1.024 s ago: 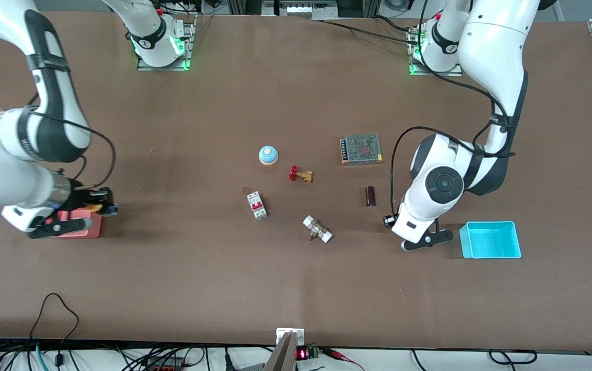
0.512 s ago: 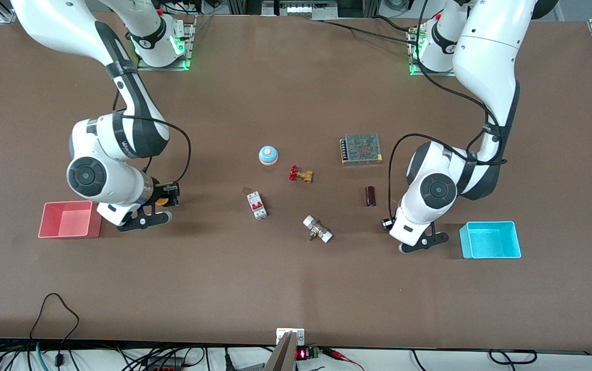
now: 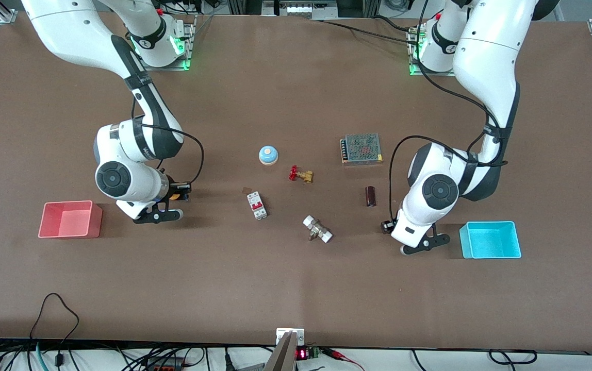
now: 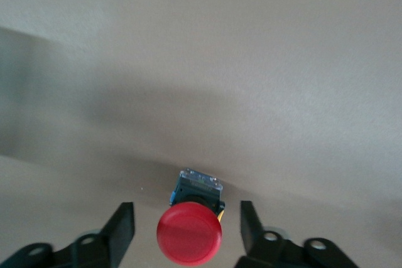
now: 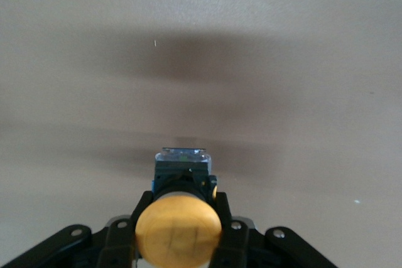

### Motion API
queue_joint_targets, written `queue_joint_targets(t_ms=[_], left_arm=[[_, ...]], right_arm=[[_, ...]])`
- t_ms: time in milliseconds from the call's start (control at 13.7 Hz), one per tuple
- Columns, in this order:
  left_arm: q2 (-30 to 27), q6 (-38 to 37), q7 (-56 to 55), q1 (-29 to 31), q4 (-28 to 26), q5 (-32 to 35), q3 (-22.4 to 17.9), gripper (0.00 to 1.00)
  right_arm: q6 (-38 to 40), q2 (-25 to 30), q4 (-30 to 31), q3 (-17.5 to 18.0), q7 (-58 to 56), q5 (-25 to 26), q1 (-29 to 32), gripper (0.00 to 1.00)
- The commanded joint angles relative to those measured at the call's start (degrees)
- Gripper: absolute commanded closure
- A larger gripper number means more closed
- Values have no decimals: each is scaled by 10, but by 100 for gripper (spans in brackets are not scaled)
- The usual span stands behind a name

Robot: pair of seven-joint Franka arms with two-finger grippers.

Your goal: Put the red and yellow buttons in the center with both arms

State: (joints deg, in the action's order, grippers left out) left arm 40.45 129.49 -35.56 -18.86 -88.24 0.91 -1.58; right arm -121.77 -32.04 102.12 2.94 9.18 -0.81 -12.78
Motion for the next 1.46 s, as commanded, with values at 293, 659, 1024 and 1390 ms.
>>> queue_joint_targets(t_ms=[293,659,1024,1390], left_arm=[[-107,-55,78,46,-4,-13,-3,7],[-164,-111,139,66,-4,-9,-7,4],[-215,-161,206,93,-5,-8,-8,0],[-279,-229,269,119,-4,-3,-8,0]], right_arm=[[-48,3,36,-3,24,-7,-12,35],[16,34,-46,-7,68,-6,-10,0],[79,91,-128,-41,64,-3,6,0],[151,137,-165,-96,28,-6,20,0]])
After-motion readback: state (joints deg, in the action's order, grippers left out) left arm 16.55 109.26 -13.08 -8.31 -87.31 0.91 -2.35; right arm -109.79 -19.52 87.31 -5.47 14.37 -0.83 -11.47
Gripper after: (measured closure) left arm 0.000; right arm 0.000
